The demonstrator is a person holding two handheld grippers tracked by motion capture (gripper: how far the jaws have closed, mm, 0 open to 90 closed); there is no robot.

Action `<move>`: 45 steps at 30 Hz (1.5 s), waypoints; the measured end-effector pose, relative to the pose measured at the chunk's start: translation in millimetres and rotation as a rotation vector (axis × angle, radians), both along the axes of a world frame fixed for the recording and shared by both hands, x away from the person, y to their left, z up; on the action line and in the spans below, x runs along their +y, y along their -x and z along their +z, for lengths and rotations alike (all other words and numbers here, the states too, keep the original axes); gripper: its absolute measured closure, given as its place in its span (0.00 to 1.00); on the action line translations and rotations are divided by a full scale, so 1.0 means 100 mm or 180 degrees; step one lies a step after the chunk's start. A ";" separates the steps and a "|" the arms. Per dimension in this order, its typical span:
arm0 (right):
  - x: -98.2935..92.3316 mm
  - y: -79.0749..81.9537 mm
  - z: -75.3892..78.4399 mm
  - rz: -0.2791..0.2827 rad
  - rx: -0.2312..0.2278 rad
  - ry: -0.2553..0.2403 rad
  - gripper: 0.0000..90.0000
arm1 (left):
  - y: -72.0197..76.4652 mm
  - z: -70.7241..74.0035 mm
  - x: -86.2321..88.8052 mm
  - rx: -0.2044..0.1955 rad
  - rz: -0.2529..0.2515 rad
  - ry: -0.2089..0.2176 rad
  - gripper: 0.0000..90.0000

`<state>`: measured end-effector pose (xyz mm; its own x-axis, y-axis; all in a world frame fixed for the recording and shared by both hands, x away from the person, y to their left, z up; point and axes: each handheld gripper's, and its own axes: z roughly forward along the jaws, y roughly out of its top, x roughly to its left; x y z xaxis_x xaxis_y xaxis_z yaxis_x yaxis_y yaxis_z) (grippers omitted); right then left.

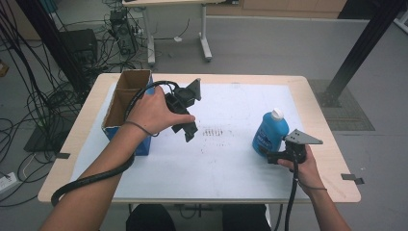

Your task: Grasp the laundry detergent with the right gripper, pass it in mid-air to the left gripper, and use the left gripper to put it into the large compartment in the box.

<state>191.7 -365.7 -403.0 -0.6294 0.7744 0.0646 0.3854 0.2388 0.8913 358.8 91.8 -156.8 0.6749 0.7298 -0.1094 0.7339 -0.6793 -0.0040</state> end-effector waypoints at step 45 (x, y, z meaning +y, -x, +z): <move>-0.02 -0.06 -0.05 0.0002 0.0014 -0.0125 0.42 | -0.01 -0.01 0.00 -0.0002 0.0000 0.0012 0.08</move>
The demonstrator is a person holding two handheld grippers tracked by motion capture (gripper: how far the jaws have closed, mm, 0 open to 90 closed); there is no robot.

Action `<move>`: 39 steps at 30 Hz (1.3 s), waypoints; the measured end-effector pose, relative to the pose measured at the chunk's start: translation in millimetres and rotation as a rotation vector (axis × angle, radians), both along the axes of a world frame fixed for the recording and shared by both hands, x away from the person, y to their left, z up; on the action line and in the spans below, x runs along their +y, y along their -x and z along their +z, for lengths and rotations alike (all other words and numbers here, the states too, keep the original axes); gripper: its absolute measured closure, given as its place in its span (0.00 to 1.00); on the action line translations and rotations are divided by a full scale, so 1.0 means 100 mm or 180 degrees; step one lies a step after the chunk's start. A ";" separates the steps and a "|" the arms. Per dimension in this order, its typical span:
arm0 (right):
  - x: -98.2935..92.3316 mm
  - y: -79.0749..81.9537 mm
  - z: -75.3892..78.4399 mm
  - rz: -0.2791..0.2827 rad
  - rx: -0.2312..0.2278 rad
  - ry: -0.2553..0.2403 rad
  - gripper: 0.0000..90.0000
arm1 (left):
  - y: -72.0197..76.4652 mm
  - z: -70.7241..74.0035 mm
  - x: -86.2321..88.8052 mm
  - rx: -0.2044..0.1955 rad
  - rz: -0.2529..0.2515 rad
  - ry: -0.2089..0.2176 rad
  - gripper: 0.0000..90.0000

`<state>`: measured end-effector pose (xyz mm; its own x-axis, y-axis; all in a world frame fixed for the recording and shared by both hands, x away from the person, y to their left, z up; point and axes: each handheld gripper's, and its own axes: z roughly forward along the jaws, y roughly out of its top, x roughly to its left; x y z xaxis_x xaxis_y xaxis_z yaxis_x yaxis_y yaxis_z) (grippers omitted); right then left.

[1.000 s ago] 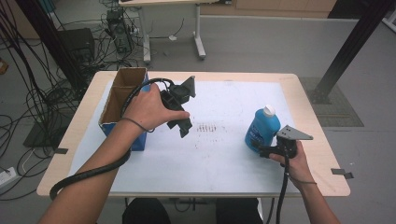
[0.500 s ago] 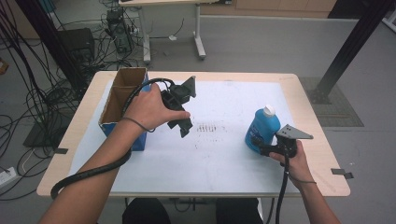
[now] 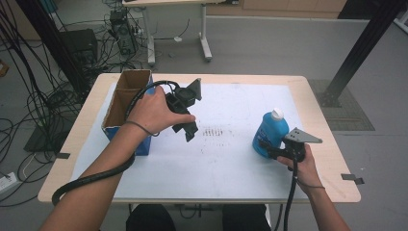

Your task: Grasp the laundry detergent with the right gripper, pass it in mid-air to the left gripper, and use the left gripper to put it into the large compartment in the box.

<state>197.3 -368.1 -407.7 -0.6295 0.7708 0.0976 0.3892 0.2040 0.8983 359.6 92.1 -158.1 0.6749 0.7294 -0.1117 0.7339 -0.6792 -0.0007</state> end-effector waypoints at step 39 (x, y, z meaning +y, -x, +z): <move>0.01 0.04 -0.05 0.0011 -0.0117 0.0024 0.46 | 0.01 -0.01 -0.01 -0.0013 0.0000 -0.0006 0.08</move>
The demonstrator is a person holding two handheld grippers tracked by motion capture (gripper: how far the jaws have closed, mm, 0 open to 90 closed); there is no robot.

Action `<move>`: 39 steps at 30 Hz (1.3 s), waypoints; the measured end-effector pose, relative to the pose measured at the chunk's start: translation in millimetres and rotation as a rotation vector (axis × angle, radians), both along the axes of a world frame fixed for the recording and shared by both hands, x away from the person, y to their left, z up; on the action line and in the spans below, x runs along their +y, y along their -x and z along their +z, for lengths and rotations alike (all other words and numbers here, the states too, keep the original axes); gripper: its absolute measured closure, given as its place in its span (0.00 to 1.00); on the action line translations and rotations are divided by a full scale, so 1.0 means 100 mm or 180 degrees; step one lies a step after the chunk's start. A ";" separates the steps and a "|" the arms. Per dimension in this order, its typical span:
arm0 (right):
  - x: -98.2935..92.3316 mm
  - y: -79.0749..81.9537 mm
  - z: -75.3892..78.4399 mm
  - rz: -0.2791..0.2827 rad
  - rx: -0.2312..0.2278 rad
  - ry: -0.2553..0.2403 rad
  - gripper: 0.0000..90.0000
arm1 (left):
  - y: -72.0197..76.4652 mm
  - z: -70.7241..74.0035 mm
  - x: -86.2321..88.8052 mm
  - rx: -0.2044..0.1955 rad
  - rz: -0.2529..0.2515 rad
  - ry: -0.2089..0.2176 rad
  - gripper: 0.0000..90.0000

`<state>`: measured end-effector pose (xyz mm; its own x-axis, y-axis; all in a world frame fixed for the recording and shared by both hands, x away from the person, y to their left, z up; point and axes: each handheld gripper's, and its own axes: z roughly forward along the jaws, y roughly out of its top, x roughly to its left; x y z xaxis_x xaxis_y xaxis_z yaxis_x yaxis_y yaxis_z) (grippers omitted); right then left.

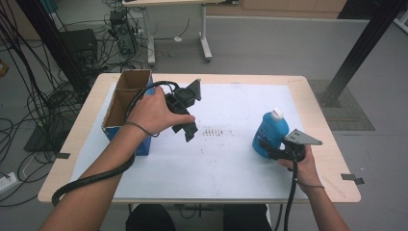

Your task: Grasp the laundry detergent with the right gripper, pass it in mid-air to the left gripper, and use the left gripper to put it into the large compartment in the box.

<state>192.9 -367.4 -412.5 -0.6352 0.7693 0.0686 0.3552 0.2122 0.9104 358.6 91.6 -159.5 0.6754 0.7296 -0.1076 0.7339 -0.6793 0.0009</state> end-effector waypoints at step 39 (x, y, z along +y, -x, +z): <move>0.01 0.02 -0.01 -0.0013 -0.0021 0.0009 0.46 | 0.01 0.01 -0.01 -0.0006 0.0008 0.0027 0.08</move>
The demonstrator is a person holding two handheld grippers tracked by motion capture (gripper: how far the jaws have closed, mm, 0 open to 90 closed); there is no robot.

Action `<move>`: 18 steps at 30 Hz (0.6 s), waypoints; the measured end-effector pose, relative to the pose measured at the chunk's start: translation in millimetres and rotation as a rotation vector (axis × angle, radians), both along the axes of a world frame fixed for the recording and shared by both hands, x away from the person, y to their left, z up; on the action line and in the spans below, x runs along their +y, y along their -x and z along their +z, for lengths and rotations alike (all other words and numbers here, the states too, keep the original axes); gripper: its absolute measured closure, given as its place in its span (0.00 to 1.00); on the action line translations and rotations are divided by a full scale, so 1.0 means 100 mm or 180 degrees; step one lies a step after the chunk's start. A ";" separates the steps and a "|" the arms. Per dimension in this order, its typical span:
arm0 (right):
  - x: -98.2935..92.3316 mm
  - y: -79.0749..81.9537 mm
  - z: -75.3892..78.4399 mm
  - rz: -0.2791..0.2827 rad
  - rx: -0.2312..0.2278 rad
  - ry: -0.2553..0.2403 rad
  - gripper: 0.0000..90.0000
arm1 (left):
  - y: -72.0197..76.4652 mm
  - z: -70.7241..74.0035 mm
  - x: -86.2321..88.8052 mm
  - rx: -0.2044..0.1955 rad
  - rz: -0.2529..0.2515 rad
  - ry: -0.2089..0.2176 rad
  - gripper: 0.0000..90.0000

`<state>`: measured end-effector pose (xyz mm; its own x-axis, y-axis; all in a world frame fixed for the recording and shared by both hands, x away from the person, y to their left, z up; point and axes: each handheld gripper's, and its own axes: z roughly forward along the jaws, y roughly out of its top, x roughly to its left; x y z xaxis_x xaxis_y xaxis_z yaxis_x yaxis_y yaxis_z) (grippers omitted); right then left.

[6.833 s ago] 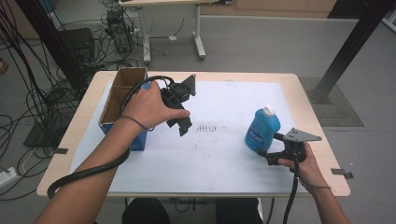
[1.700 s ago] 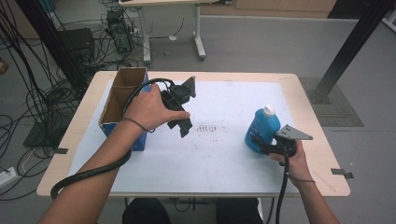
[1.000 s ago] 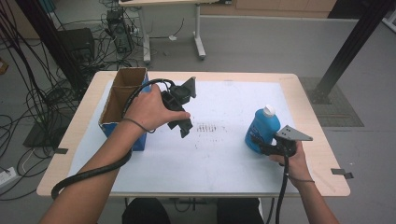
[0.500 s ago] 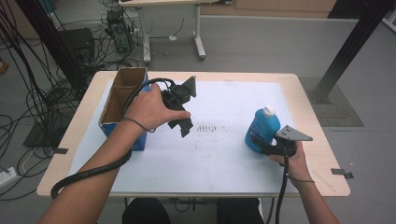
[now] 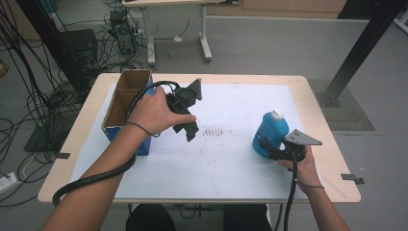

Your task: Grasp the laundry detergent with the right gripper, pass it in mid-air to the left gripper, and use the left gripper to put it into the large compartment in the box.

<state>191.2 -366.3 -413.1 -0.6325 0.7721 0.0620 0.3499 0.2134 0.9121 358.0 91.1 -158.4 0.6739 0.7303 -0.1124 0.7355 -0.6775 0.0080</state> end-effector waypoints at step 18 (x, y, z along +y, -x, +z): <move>0.00 0.01 -0.01 -0.0011 -0.0008 -0.0005 0.46 | -0.01 0.00 0.01 -0.0015 -0.0005 0.0011 0.08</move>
